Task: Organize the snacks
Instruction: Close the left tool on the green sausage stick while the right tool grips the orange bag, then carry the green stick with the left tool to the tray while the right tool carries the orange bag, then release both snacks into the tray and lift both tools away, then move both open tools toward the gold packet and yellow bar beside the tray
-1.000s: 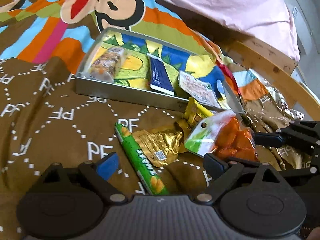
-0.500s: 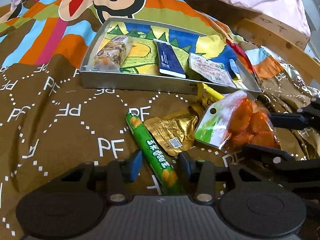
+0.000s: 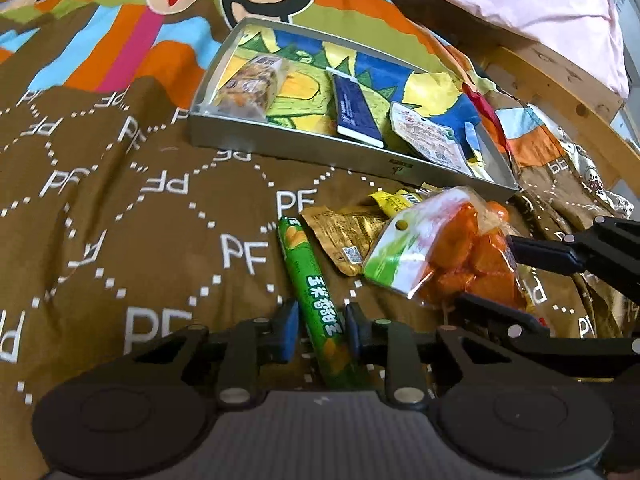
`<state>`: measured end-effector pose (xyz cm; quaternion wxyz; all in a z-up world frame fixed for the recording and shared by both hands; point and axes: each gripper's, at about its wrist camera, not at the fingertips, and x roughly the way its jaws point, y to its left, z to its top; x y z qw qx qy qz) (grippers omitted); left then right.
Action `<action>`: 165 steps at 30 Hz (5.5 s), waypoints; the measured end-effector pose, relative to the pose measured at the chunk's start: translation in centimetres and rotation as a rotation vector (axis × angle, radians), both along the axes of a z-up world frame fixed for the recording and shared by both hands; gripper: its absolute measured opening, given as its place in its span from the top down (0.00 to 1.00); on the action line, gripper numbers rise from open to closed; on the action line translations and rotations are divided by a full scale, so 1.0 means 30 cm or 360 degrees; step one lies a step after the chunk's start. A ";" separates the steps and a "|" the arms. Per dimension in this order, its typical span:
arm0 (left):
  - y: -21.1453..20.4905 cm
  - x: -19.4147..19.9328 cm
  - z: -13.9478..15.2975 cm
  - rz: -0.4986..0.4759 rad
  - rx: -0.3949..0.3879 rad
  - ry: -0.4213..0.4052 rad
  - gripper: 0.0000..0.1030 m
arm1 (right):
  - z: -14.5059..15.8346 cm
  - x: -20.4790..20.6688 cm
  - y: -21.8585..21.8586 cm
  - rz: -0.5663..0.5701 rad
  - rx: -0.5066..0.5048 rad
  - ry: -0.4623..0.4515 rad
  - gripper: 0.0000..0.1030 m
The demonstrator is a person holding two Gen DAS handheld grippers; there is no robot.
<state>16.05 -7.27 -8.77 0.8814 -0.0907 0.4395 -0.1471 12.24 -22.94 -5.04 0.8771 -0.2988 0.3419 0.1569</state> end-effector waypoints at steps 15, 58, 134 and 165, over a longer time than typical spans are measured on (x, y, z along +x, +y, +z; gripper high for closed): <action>-0.013 0.001 -0.009 -0.0036 0.0034 -0.0011 0.74 | -0.065 0.023 0.016 0.0031 -0.0059 0.0087 0.54; 0.138 -0.100 0.095 0.0228 -0.0555 -0.0005 0.80 | -0.007 -0.021 0.042 0.0043 -0.0274 -0.0636 0.55; -0.192 0.423 0.428 0.0207 0.0046 -0.0520 0.15 | 0.189 0.350 -0.327 -0.0650 0.0594 -0.0661 0.07; 0.123 -0.310 0.328 0.0261 0.0260 -0.0656 0.01 | 0.259 -0.287 -0.153 -0.0729 0.0751 -0.0705 0.01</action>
